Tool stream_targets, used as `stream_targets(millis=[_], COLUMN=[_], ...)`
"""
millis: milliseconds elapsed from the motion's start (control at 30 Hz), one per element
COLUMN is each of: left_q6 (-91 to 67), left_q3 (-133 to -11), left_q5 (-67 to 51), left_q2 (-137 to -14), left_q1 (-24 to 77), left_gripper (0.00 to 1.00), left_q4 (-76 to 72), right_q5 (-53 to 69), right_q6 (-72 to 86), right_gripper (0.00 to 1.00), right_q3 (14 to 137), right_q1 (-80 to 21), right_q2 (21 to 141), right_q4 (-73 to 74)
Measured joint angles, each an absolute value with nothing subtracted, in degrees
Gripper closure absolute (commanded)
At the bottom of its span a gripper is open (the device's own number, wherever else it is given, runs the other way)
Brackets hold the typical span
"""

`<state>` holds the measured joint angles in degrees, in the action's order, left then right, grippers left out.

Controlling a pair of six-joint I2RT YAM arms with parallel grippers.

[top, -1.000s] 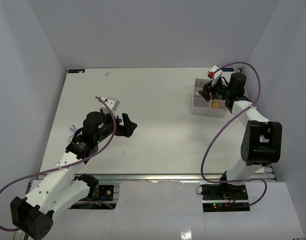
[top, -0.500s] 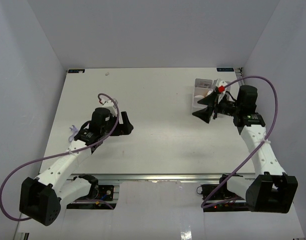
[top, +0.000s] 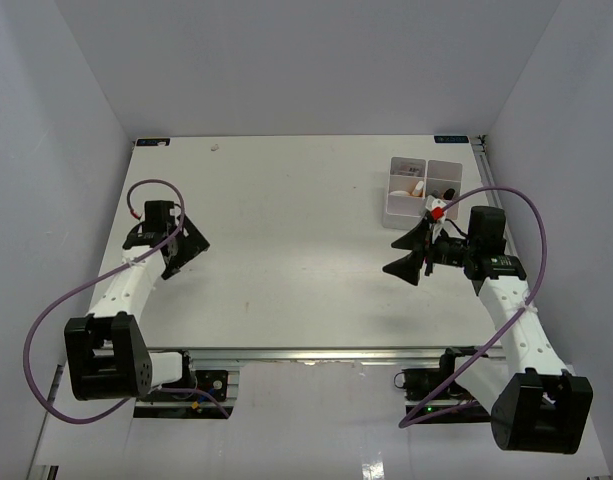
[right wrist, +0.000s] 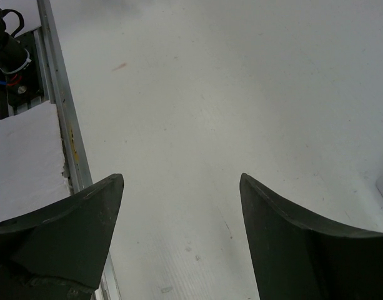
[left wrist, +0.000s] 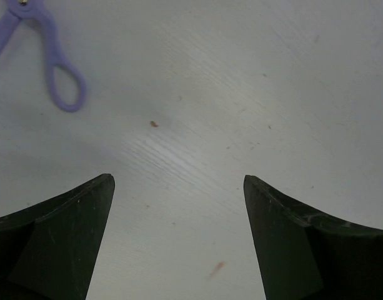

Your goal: Organize the makeup

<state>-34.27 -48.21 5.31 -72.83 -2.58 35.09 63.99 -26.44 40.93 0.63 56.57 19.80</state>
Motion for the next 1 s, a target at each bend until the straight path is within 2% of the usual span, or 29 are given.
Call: stream_targets(millis=[433, 667, 1000], left_q6=[-40.1, -40.1, -38.5], left_q3=[-52.8, -52.8, -53.2], left_q5=[22.2, 22.2, 21.9], left_q2=[-74.8, -78.5, -83.8], left_q1=[-5.6, -10.2, -13.1], left_gripper=[0.07, 0.17, 0.18], left_q4=[40.3, 37.2, 32.8], right_q5=[67.0, 71.0, 77.0], right_q6=[-33.2, -36.3, -39.7], right_gripper=[0.18, 0.18, 0.18], right_q3=[40.6, 39.9, 39.3], right_q1=[4.5, 9.6, 16.4], right_q2=[57.7, 59.5, 59.7], right_q4=[22.6, 24.0, 25.6])
